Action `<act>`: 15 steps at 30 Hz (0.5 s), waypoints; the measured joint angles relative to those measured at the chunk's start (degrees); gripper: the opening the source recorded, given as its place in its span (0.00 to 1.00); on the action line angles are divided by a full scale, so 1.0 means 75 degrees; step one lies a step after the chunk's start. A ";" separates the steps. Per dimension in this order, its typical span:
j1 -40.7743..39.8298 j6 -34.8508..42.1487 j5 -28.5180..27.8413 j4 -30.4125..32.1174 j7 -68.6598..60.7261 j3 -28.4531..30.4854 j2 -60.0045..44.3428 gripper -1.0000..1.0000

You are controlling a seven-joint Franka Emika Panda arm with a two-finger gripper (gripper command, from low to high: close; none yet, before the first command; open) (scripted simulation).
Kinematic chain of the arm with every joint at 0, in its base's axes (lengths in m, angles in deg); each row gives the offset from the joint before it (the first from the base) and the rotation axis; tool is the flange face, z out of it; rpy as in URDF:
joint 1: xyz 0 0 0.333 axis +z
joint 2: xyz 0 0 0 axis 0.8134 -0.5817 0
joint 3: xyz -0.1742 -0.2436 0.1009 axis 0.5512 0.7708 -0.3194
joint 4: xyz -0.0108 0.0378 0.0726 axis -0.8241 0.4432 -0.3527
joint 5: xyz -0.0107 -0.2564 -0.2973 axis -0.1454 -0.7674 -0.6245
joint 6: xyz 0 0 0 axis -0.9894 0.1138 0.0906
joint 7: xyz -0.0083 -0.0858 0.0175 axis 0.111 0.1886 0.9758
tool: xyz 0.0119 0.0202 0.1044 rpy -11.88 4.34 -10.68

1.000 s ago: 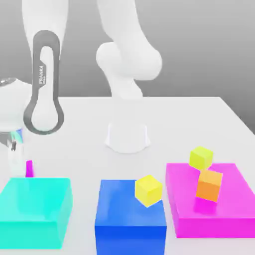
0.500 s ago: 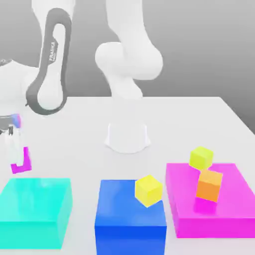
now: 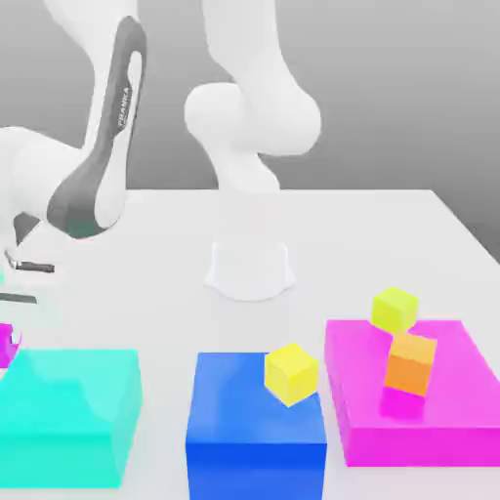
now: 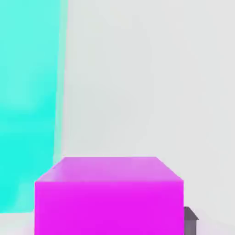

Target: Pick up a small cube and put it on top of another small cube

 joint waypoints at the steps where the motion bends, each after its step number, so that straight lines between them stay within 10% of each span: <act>1: 0.0157 0.0086 0.0145 0.0057 0.0346 -0.0098 0.0143 0.00; 15: 0.2702 0.1374 0.2711 0.0999 0.5609 -0.1715 0.2460 0.00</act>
